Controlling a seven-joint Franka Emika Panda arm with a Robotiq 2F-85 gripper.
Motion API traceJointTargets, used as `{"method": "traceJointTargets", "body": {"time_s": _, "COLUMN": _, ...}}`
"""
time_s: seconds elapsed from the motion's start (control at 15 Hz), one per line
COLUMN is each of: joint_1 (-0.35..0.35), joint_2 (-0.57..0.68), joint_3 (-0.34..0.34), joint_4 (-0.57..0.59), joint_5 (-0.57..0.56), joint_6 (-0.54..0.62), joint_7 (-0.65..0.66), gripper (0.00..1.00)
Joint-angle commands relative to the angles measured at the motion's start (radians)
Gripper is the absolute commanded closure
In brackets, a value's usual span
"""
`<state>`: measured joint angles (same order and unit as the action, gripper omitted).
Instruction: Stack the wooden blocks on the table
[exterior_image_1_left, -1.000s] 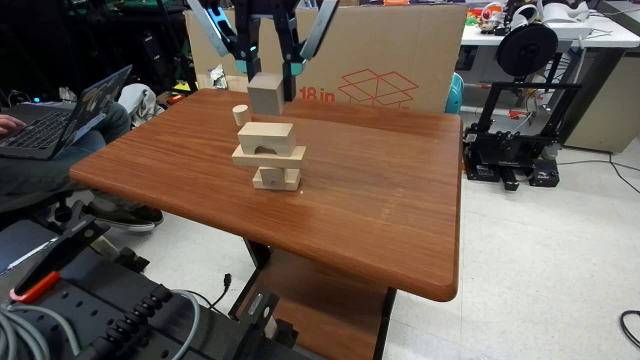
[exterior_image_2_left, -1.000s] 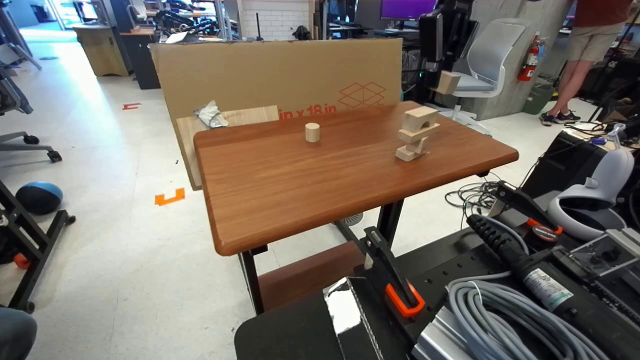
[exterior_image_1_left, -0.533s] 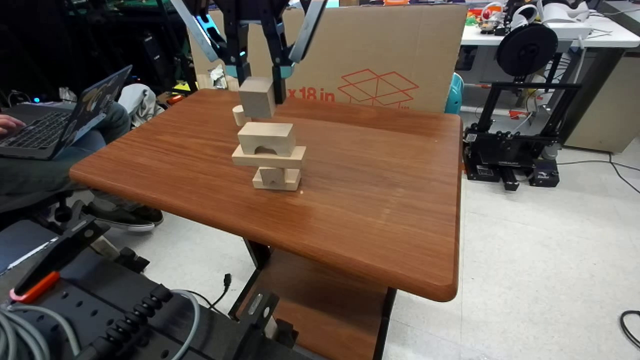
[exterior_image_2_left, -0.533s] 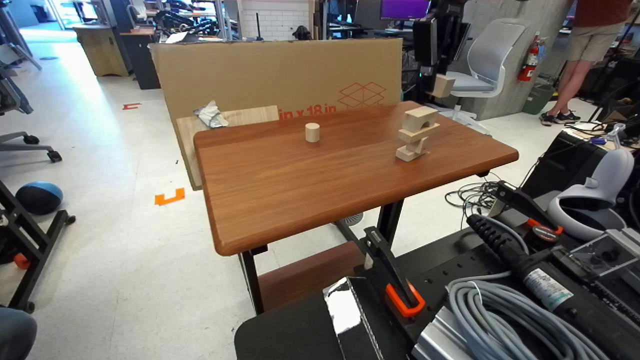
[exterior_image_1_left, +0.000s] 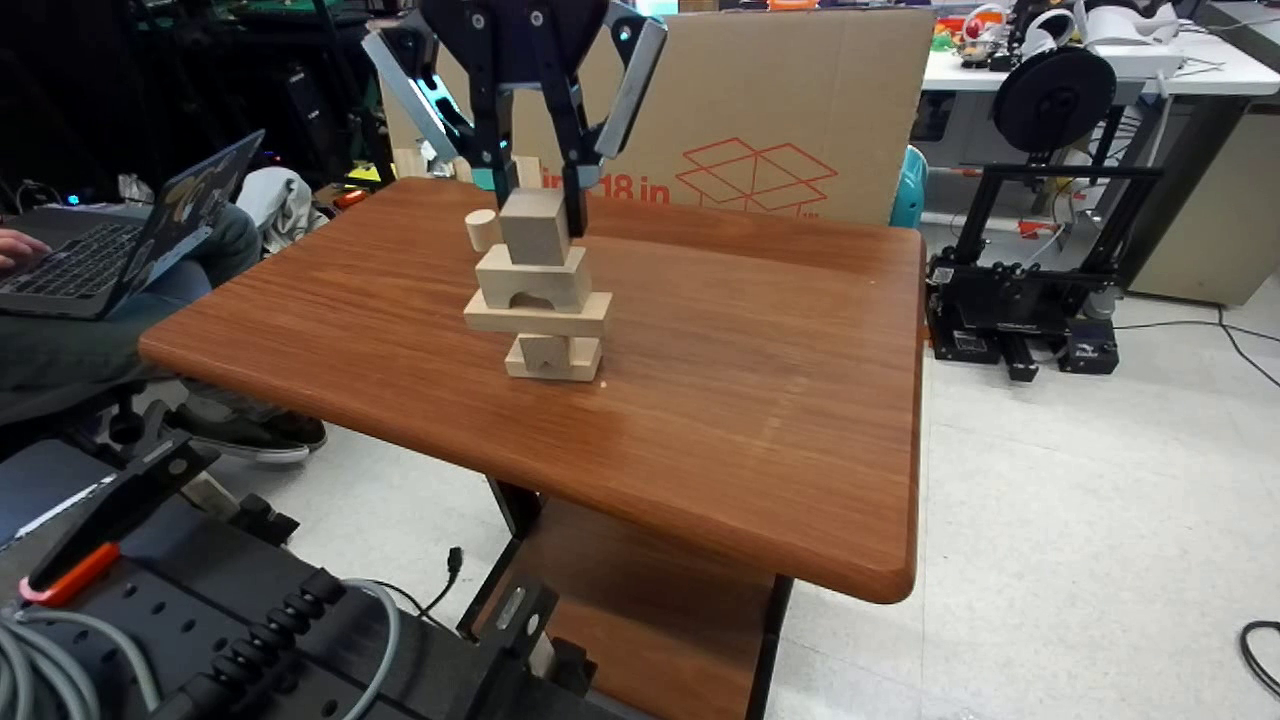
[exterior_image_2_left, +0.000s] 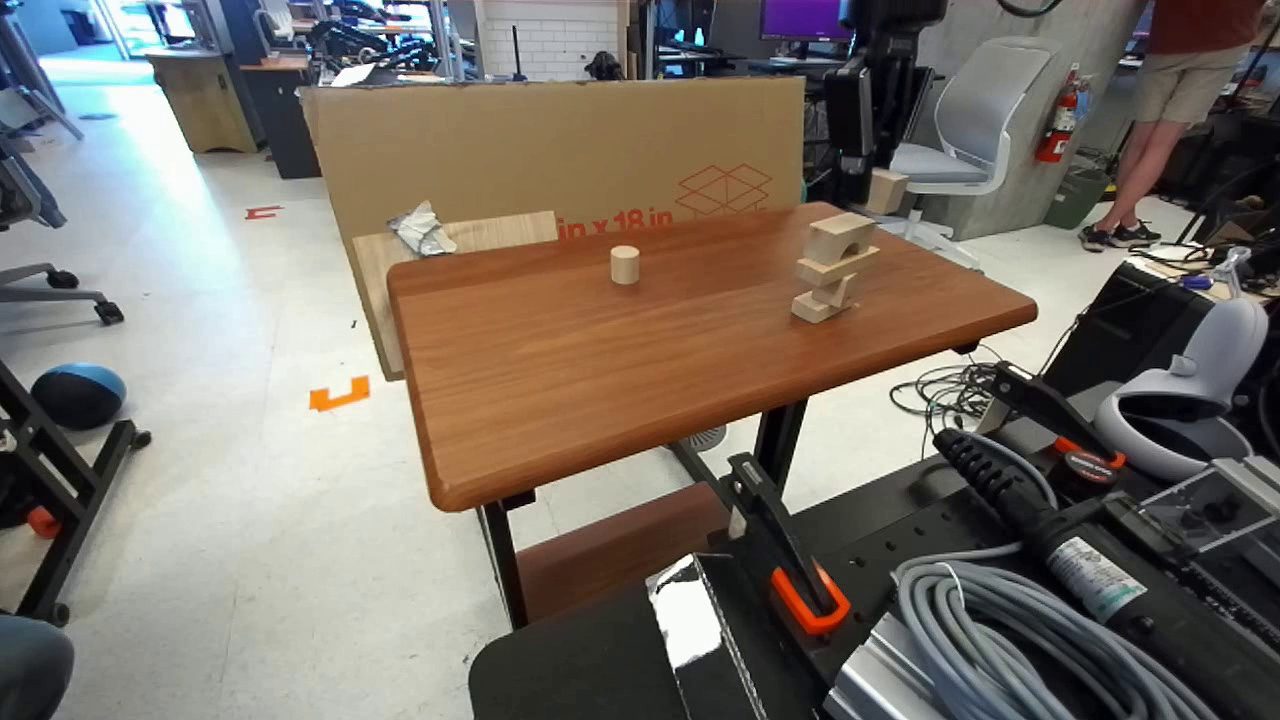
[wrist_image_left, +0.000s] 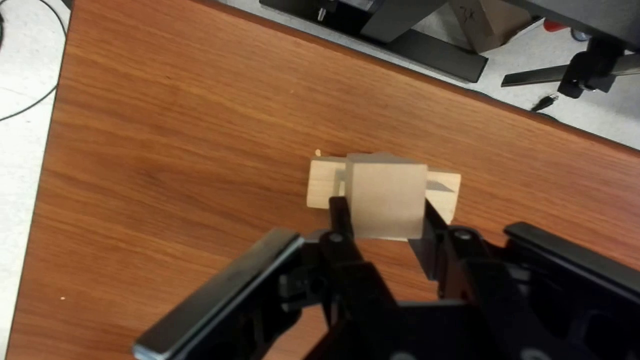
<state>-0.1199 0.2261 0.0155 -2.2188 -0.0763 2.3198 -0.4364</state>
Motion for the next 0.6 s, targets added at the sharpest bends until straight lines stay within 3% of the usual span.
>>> {"method": "traceJointTargets", "body": {"time_s": 0.0, "joint_1": 0.018, "joint_2": 0.037, "joint_3": -0.015, "joint_4": 0.034, "joint_5": -0.033, "joint_6": 0.012, "joint_7": 0.017, "gripper": 0.92}}
{"method": "traceJointTargets", "body": {"time_s": 0.53, "joint_1": 0.031, "joint_2": 0.043, "joint_3": -0.004, "joint_4": 0.038, "joint_5": -0.029, "joint_6": 0.004, "joint_7": 0.01, "gripper": 0.92}}
